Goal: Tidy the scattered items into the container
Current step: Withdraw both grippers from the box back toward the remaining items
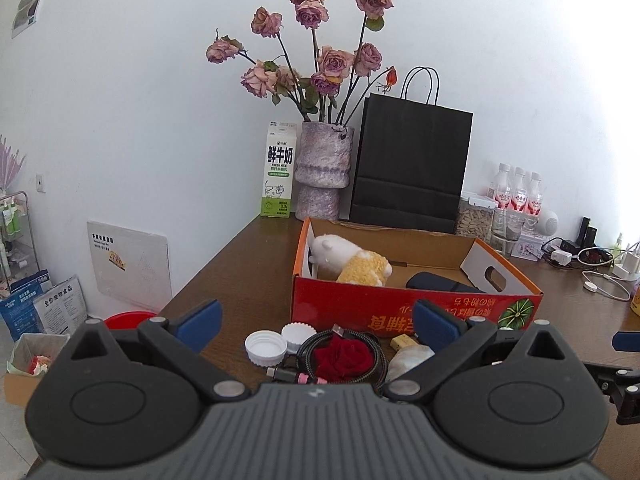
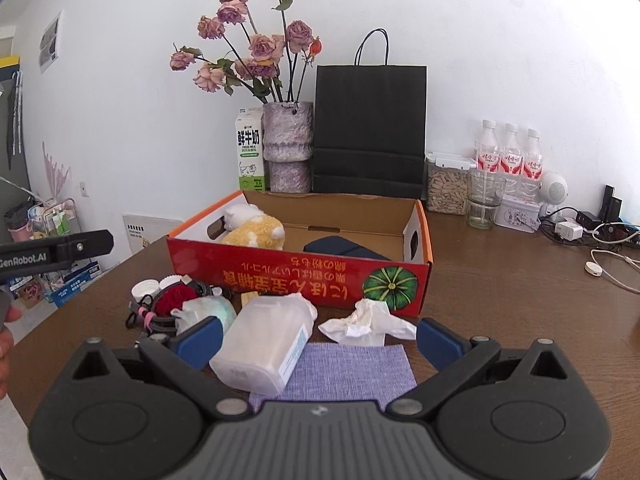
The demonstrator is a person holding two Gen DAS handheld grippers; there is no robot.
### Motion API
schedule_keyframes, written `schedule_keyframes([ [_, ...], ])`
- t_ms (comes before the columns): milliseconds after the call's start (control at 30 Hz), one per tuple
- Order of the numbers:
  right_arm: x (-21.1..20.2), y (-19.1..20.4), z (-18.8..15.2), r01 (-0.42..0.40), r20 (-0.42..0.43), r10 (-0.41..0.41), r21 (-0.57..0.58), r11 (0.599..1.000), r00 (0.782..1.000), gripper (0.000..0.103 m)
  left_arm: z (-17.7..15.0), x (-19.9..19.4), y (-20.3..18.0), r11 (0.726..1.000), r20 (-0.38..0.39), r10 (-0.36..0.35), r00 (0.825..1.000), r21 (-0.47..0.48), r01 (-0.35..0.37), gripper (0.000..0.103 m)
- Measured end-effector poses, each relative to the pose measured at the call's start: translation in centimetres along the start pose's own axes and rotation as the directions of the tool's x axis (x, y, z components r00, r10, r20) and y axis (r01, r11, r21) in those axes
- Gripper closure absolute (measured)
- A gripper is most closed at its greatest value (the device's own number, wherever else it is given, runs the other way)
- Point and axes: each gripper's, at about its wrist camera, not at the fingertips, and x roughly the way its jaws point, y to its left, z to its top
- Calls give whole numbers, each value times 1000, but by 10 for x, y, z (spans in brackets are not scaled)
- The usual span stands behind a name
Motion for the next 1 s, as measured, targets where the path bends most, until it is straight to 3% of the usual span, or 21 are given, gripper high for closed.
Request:
schedule_keyframes([
  [367,-4,-1,-35,6,-76,-5,14,1000,997,0,-30,-17,10,1000,-41,8,999,-5,-8,0],
  [1000,14,3,-43,-5,-120,9,29,1000,993,0,-38,-4,20,999,-94,46,995,-17,-48,0],
])
